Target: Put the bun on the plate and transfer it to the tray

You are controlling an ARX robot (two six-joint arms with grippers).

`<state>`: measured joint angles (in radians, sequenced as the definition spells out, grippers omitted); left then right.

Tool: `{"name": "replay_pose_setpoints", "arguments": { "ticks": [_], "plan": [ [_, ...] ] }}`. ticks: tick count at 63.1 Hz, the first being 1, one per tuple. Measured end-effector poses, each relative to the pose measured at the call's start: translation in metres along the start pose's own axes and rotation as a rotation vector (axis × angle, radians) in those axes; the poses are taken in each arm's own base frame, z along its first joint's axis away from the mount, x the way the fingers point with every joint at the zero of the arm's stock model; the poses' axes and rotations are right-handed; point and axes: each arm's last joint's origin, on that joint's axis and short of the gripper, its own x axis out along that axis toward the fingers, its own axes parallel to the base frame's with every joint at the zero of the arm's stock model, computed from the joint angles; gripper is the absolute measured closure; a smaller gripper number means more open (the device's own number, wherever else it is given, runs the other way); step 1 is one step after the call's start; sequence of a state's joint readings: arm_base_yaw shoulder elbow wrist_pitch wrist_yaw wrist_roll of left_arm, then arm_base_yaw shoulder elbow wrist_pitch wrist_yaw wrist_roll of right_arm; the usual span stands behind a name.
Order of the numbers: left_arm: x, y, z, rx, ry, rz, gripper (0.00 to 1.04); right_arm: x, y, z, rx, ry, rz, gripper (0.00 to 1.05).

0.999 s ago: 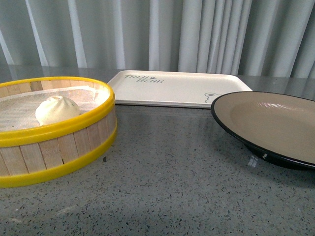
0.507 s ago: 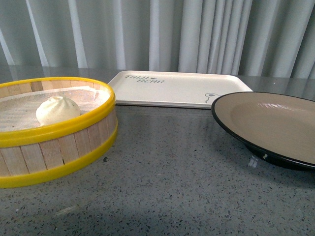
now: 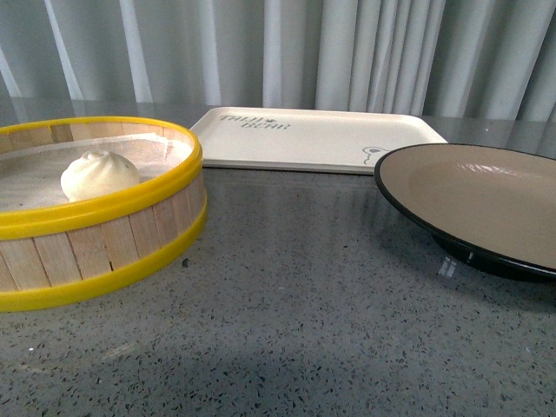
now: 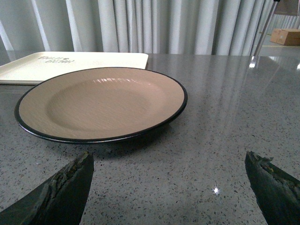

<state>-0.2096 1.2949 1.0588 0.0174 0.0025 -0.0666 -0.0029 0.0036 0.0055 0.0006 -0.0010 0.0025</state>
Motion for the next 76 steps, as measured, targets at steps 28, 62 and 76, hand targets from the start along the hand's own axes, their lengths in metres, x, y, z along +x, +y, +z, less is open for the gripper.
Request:
{"name": "replay_pose_setpoints", "arguments": {
  "ticks": [28, 62, 76],
  "plan": [
    [0.043, -0.021, -0.027, 0.154, 0.14, 0.018, 0.07, 0.0, 0.0, 0.0, 0.0, 0.0, 0.0, 0.08],
    [0.043, 0.021, -0.048, 0.211, 0.255, 0.121, 0.07, 0.0, 0.0, 0.0, 0.0, 0.0, 0.0, 0.08],
    [0.045, 0.024, -0.056, 0.243, 0.292, 0.121, 0.07, 0.0, 0.0, 0.0, 0.0, 0.0, 0.0, 0.08]
  ]
}}
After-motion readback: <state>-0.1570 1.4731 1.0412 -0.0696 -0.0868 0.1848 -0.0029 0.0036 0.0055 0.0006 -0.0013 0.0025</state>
